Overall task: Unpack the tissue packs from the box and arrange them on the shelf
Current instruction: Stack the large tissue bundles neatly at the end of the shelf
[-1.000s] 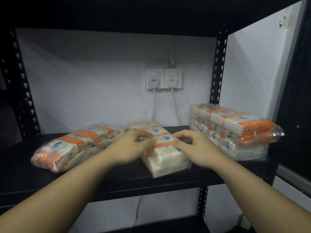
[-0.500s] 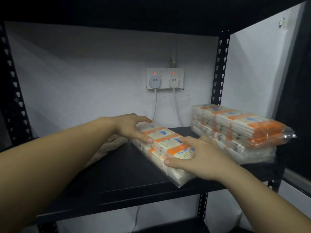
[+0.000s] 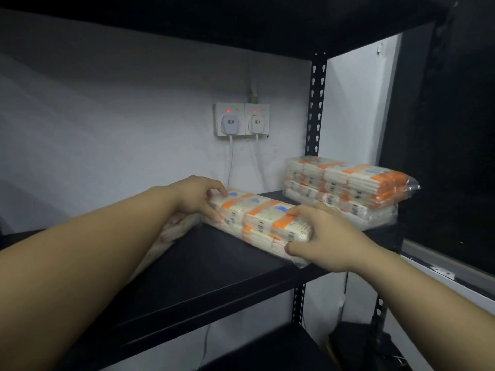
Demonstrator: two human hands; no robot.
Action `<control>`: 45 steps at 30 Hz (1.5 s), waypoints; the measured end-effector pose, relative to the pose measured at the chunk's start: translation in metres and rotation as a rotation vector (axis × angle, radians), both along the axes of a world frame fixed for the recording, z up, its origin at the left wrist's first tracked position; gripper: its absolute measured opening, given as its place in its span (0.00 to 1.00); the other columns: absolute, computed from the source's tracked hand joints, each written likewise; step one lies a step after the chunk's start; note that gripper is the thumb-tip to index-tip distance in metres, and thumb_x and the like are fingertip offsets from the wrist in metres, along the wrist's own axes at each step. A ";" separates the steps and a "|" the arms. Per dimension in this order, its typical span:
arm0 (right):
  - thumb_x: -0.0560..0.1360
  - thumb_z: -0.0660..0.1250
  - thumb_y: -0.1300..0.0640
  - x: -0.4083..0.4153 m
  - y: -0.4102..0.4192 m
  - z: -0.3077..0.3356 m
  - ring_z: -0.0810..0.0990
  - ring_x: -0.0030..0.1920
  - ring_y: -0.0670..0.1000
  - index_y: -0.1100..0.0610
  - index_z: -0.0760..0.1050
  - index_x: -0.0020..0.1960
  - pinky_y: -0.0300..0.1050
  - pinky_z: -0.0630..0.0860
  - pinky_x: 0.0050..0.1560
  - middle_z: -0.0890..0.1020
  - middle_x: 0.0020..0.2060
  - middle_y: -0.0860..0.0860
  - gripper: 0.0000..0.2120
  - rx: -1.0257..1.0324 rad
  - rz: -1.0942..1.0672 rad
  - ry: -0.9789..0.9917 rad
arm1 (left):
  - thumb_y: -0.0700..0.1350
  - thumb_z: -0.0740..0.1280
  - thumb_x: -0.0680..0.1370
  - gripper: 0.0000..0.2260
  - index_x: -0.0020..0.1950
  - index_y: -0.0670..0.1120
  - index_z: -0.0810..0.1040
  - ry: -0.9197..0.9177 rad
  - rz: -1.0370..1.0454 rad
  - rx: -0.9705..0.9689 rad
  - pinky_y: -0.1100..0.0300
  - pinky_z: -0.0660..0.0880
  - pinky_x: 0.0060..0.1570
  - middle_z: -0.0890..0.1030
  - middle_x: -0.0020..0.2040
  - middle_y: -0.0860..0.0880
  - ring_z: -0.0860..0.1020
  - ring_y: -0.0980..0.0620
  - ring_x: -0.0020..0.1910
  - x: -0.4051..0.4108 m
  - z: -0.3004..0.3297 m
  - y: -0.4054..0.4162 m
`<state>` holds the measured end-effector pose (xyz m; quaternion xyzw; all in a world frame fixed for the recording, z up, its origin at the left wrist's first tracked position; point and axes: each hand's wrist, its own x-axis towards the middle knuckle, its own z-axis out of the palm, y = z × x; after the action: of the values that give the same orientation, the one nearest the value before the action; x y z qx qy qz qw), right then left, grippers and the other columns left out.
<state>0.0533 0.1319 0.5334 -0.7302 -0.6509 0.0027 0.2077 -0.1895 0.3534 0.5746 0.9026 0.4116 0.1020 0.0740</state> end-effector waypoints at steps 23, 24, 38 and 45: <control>0.66 0.74 0.34 -0.053 0.041 0.028 0.77 0.61 0.56 0.46 0.69 0.72 0.54 0.77 0.58 0.79 0.62 0.51 0.38 -0.063 -0.089 -0.300 | 0.54 0.84 0.65 0.45 0.76 0.47 0.67 -0.016 0.103 0.035 0.50 0.74 0.64 0.76 0.69 0.45 0.76 0.43 0.65 0.001 -0.013 0.009; 0.66 0.74 0.34 -0.052 0.038 0.026 0.77 0.61 0.56 0.45 0.69 0.72 0.54 0.77 0.58 0.79 0.62 0.51 0.37 -0.062 -0.084 -0.291 | 0.55 0.84 0.65 0.42 0.74 0.46 0.70 -0.007 0.109 0.035 0.51 0.74 0.62 0.78 0.67 0.46 0.76 0.44 0.63 0.001 -0.013 0.010; 0.66 0.79 0.38 -0.021 -0.005 -0.035 0.71 0.70 0.56 0.37 0.80 0.61 0.52 0.72 0.69 0.73 0.67 0.49 0.24 0.391 -0.173 0.209 | 0.54 0.85 0.64 0.29 0.58 0.50 0.75 -0.135 0.061 -0.061 0.56 0.71 0.48 0.78 0.55 0.50 0.77 0.48 0.53 -0.002 -0.014 0.021; 0.66 0.80 0.40 -0.005 -0.016 0.004 0.76 0.65 0.52 0.40 0.82 0.56 0.49 0.72 0.68 0.80 0.61 0.46 0.21 0.553 -0.160 0.177 | 0.57 0.86 0.61 0.30 0.57 0.53 0.77 -0.418 -0.028 -0.013 0.56 0.74 0.47 0.80 0.52 0.51 0.80 0.50 0.49 0.003 0.011 0.020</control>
<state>0.0487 0.1158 0.5375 -0.6919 -0.5468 -0.1274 0.4539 -0.1861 0.3737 0.5856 0.8669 0.3755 0.2834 0.1650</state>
